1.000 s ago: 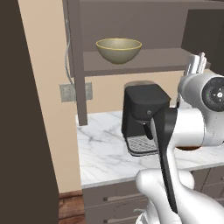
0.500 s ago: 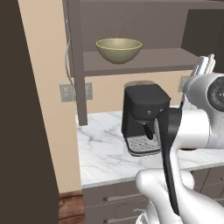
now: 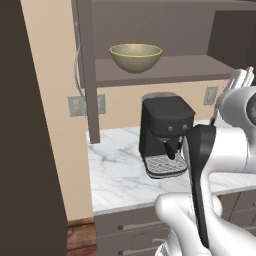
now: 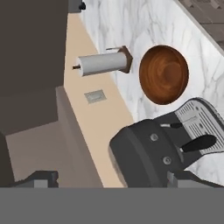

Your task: Open the cabinet. Pick the bowls from the counter and place them in the cabinet. Then close the cabinet.

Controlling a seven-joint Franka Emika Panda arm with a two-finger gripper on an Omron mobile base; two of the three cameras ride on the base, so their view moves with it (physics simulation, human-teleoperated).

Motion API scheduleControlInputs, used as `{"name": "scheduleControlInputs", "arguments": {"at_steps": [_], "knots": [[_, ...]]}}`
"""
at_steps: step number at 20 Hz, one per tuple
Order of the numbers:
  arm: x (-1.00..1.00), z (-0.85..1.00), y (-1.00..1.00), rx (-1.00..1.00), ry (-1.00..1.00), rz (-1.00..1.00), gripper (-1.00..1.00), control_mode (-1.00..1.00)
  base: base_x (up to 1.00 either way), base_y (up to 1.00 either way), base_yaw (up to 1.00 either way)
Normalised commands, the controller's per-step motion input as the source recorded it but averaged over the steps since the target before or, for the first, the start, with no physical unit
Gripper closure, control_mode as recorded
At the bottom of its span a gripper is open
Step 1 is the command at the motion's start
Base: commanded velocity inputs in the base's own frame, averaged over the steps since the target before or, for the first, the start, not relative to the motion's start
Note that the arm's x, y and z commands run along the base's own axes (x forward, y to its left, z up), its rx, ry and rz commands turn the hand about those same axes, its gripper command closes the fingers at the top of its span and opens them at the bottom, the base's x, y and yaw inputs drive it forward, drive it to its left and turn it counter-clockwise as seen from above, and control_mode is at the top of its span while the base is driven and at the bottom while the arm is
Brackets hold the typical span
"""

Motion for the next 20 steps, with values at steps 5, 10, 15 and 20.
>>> {"name": "scheduleControlInputs", "arguments": {"at_steps": [5,10,15,20], "knots": [[-0.12,-0.47,-0.28,0.08,0.02,0.0,-1.0,-1.0,0.0,0.0,0.0],[0.0,-0.44,-0.09,0.0,0.03,-0.03,-1.0,-1.0,0.0,0.0,0.0],[0.0,-0.4,0.0,0.0,0.0,-0.11,-1.0,-1.0,0.0,0.0,0.0],[0.0,-0.21,0.0,0.05,0.0,-0.06,-1.0,-1.0,0.0,0.0,0.0]]}}
